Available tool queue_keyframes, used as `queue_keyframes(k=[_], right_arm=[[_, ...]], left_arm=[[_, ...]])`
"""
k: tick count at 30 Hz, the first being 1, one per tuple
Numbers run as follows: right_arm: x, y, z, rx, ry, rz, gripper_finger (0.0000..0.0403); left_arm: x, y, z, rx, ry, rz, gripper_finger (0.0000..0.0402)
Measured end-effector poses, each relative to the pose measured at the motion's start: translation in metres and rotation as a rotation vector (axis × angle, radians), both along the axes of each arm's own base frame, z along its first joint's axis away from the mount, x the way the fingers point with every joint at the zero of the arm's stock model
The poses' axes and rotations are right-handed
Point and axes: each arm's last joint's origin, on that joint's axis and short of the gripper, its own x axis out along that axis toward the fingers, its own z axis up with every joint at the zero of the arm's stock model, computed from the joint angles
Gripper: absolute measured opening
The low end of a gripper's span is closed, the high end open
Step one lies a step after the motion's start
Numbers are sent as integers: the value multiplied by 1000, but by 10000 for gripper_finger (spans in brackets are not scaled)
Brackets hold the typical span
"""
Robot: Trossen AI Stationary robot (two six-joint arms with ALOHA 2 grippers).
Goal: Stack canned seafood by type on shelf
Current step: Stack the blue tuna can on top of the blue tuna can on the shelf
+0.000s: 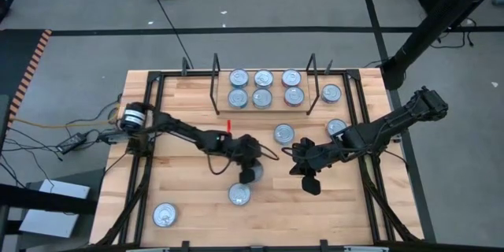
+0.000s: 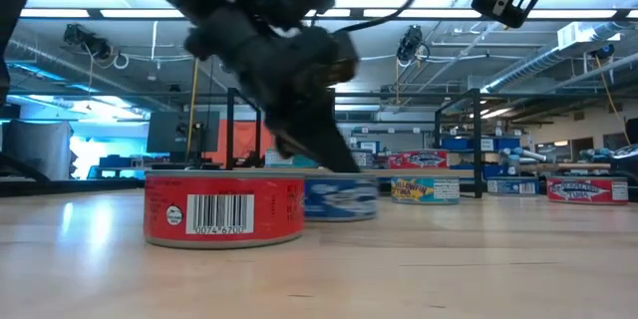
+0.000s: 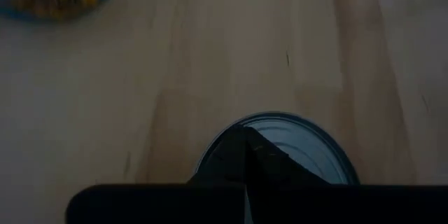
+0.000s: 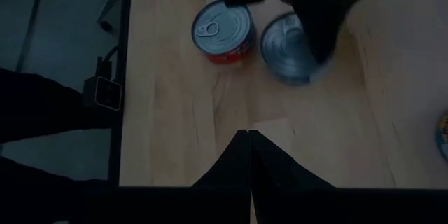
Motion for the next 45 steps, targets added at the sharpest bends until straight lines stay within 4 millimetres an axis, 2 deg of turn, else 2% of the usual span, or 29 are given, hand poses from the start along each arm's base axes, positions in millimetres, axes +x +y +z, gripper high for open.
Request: queue_keyframes(k=[4,7,11,14,17,20,23,29,35,40,45], right_arm=[[-1,0,-1,-7,17,0,3],[-2,-1,-2,-12,30,1,3],[-1,-1,-1,-24,13,19,3],[4,0,-3,-47,-8,45,3],[14,2,-11,-66,-13,61,3],[28,7,-25,-92,-26,80,3],[46,14,-43,-114,-45,96,3],[74,20,-84,-156,-54,107,3],[85,23,-120,-219,11,104,3],[88,23,-134,-228,33,102,3],[91,15,-134,-264,25,50,3]], left_arm=[[17,11,10,47,-27,-12,0],[23,22,29,71,-92,5,0],[10,33,63,71,-188,30,0],[-9,36,62,57,-214,25,0],[-28,40,53,-10,-291,15,0],[-45,44,34,-55,-352,36,0],[-54,50,22,-53,-379,56,0],[-54,57,-3,-12,-314,44,0],[-50,57,-22,-25,-296,23,0],[-47,55,-35,-34,-282,17,0],[-46,55,-37,-32,-282,16,0]])
